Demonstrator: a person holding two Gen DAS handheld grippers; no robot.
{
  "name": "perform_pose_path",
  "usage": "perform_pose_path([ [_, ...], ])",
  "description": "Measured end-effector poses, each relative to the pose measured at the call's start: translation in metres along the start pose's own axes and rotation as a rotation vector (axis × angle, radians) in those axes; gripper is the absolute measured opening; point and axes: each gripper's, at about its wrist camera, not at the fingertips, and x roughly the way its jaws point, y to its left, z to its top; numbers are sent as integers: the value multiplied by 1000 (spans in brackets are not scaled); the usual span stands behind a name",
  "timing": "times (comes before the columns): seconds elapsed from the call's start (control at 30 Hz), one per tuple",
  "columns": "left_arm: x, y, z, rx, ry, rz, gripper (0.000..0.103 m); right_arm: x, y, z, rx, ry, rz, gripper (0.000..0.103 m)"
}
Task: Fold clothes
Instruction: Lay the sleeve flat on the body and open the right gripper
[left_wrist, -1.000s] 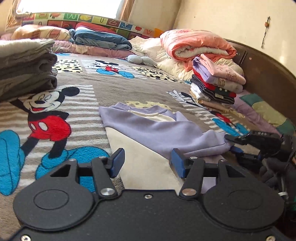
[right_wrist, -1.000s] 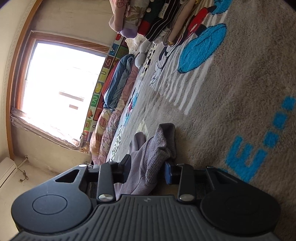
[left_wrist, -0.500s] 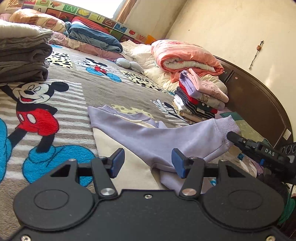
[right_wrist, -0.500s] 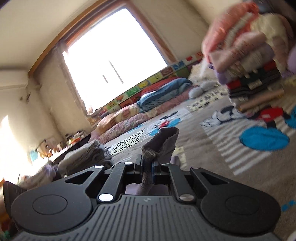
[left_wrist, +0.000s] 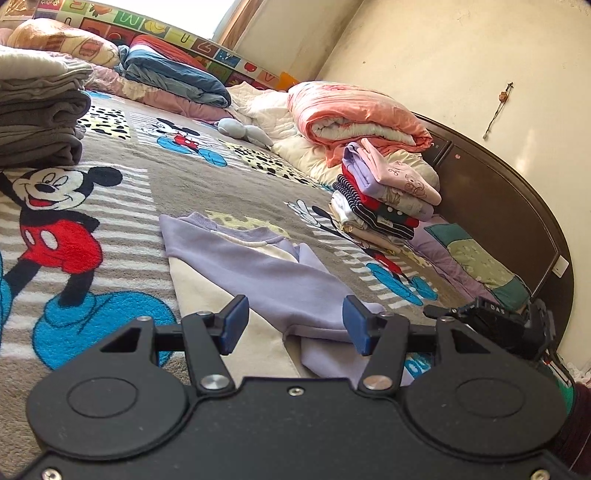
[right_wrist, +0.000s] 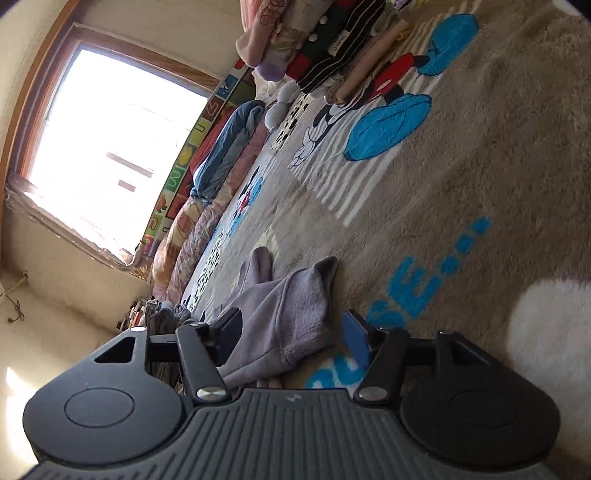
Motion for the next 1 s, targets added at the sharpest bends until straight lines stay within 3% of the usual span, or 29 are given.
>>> perform_pose_path([
  [0.17,6,-3,-3,16,19,-3,55,27,4,22,-70,100,-71,68],
  [0.4,12,-3,-5,20,40,3,55,53,10,37,-95,182,-57,73],
  [0.43,13,-3,-6,22,43,3,55,54,14,35,-120,188,-61,70],
  [0.5,15,-3,-7,24,48,4,55,58,20,28,-173,200,-67,51],
  [0.53,16,-3,-7,25,51,5,55,58,20,25,-185,195,-71,32],
  [0.57,17,-3,-7,25,54,6,55,57,19,22,-196,190,-75,24],
  [0.63,17,-2,-8,24,58,5,55,52,22,19,-225,160,-69,17],
  [0.77,18,-1,-8,15,63,1,56,32,32,21,-288,59,-25,13],
  [1.0,13,4,-5,-24,46,-14,57,11,90,15,-606,-28,52,12],
])
